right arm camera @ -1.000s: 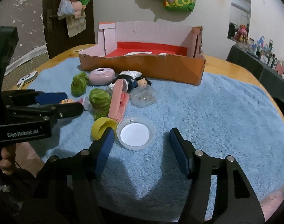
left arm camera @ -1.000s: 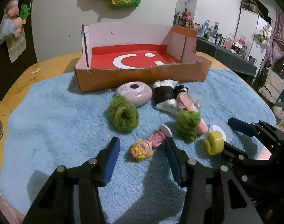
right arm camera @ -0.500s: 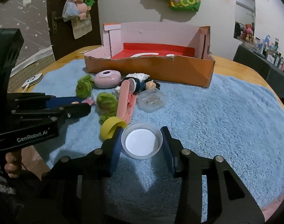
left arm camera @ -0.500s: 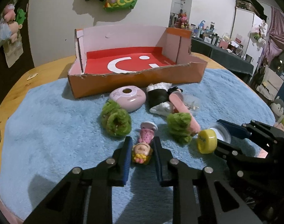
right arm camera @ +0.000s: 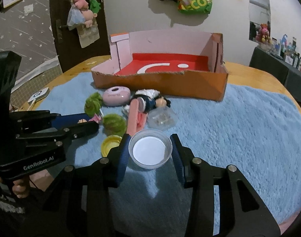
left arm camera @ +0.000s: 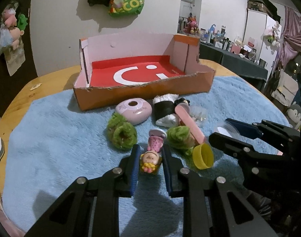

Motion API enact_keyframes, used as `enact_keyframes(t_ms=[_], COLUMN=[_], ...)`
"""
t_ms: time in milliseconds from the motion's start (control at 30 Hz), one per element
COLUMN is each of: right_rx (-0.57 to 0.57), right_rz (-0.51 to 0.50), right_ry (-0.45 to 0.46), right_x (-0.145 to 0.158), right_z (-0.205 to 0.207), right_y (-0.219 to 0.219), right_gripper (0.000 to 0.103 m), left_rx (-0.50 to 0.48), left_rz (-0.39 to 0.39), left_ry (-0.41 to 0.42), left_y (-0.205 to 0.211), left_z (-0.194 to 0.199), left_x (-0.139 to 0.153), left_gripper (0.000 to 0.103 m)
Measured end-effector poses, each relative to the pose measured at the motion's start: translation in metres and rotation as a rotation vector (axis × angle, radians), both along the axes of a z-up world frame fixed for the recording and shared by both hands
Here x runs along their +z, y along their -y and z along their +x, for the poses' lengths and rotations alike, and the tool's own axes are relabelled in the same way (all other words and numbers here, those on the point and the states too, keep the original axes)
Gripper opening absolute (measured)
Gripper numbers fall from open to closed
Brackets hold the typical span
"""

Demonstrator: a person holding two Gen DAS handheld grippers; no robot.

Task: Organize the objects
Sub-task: 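Grasp the pink-hat doll with the left tool while the right tool grasps the white container, then lift the doll and white container and carry both toward the red box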

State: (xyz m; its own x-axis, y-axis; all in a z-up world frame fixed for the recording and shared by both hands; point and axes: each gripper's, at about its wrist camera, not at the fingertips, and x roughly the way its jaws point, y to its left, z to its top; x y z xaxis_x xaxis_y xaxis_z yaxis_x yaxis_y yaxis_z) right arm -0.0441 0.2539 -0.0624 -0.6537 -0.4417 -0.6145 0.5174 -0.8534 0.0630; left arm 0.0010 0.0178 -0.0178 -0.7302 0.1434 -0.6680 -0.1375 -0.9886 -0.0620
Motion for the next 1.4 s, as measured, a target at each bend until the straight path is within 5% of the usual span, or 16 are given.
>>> enact_keyframes(t_ms=[1400], right_rx=[0.012], right_rz=[-0.109], right_ry=[0.040], right_x=[0.024], right_z=[-0.029], right_y=[0.001], right_gripper=[0.039], left_rx=[0.018], left_rz=[0.031], left_ry=[-0.080], left_y=[0.006], left_z=[-0.027], left_x=[0.031], left_gripper=[0.023])
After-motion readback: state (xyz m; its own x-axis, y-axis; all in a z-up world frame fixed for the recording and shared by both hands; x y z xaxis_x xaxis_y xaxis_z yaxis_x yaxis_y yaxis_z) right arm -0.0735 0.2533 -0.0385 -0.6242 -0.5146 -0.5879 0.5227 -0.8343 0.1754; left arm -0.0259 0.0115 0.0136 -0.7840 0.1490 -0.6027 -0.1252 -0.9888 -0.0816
